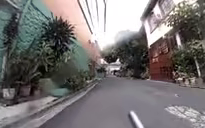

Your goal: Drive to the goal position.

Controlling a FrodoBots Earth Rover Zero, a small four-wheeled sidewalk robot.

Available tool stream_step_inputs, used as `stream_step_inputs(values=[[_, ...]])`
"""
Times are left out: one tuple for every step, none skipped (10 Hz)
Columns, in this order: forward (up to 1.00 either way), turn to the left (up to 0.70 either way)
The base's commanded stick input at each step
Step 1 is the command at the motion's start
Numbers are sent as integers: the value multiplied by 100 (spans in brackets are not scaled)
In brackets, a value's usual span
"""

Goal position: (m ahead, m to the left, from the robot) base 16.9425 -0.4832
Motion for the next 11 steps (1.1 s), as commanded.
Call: stream_step_inputs(values=[[85, -30], [85, -30], [85, -31], [85, -31], [85, -31], [85, -32], [85, -32], [85, -33], [85, -29], [85, -13], [85, 0]])
